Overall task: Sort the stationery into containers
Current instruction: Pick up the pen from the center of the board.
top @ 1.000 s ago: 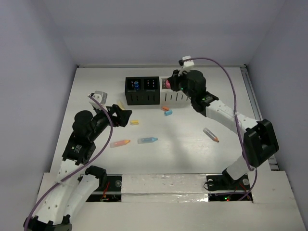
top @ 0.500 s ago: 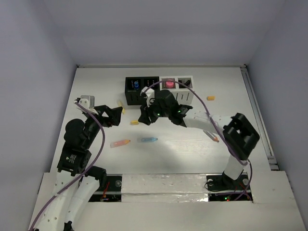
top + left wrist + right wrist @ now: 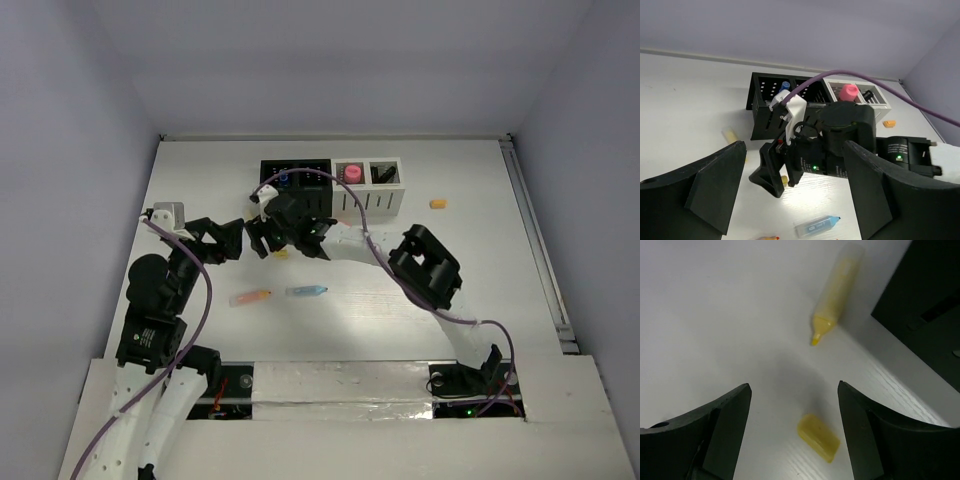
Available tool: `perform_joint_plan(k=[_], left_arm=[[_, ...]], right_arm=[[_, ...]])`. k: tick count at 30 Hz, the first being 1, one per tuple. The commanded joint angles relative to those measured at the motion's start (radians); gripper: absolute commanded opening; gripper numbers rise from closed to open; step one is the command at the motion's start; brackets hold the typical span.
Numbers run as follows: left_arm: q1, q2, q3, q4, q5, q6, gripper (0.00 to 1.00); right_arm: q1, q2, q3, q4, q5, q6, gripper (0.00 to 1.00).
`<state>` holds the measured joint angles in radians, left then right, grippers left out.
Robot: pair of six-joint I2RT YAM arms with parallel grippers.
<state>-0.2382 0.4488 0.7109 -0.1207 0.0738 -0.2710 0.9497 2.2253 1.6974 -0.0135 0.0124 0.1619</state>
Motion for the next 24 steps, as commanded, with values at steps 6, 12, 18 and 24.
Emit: perform_joint_plan(k=[6,12,18,24], left_arm=[[0.023,0.007,0.01,0.055,-0.012,-0.023,0.75],[0.023,-0.009,0.004,0.064,-0.011,-0.03,0.75],[0.023,-0.004,0.004,0.066,0.001,-0.028,0.75],[0.023,-0.001,0.005,0.069,0.018,-0.027,0.75]], right_arm=[[-0.006,0.128,0.177,-0.022,0.152,0.079,0.74],[-0.006,0.197,0.226,-0.009,0.192,0.085,0.71],[0.003,0.263,0.288,-0.025,0.219,0.079,0.67],[0.012,0.335,0.381,-0.054,0.253,0.051,0.65]])
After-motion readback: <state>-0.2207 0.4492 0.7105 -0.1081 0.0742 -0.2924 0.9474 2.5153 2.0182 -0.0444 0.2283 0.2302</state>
